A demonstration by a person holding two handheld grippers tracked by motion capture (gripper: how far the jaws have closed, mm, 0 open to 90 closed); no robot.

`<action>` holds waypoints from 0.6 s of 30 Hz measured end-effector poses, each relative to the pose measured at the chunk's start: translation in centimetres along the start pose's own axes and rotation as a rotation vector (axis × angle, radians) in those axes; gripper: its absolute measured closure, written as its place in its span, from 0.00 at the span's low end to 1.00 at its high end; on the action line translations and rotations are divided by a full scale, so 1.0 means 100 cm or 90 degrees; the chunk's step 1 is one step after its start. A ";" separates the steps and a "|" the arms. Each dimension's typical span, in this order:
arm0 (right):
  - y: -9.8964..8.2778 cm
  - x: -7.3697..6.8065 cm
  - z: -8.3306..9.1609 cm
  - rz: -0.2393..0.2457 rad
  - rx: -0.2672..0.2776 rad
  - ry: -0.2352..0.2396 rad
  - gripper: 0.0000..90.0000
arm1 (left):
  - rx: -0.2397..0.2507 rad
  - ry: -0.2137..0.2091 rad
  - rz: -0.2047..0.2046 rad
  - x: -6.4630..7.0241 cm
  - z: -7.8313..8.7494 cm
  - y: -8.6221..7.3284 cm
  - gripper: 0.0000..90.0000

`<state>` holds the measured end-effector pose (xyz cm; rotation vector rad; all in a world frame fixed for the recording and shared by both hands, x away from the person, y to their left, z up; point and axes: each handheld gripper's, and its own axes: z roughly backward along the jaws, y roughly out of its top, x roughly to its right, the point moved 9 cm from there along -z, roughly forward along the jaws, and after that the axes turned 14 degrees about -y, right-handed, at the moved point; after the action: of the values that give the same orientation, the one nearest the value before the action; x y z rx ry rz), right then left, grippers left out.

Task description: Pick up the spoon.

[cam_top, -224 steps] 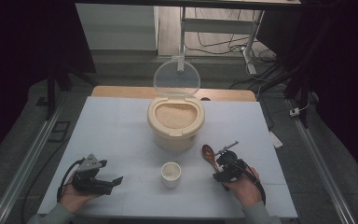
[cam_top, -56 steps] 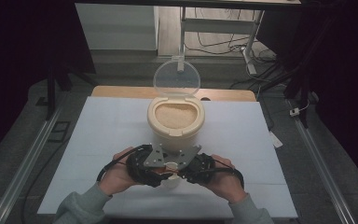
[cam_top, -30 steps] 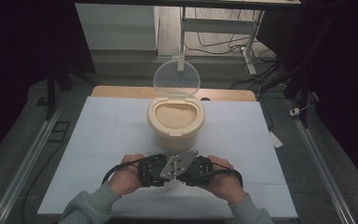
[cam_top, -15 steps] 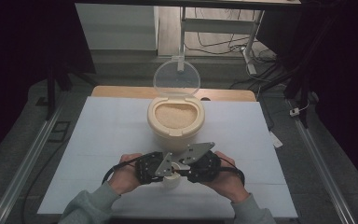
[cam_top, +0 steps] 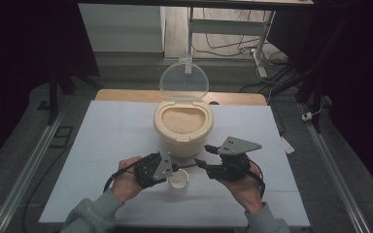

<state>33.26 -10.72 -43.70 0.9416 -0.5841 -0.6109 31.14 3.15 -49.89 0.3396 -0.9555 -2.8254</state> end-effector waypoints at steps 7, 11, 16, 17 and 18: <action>-0.002 0.008 0.000 -0.039 0.011 -0.024 0.47 | 0.022 0.013 0.015 -0.003 0.003 -0.001 0.93; 0.000 0.010 0.004 -0.067 0.029 -0.044 0.46 | 0.035 0.021 0.022 -0.004 0.005 -0.001 0.93; -0.002 0.011 0.007 -0.076 0.040 -0.066 0.42 | 0.048 0.030 0.034 -0.007 0.007 -0.002 0.93; -0.003 0.012 0.008 -0.077 0.044 -0.069 0.41 | 0.050 0.032 0.036 -0.008 0.007 -0.002 0.93; -0.004 0.013 0.008 -0.080 0.047 -0.080 0.40 | 0.052 0.033 0.038 -0.008 0.008 -0.003 0.93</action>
<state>33.51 -12.30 -43.39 1.0195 -0.6664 -0.7703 31.71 4.01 -49.28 0.3851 -1.0533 -2.7164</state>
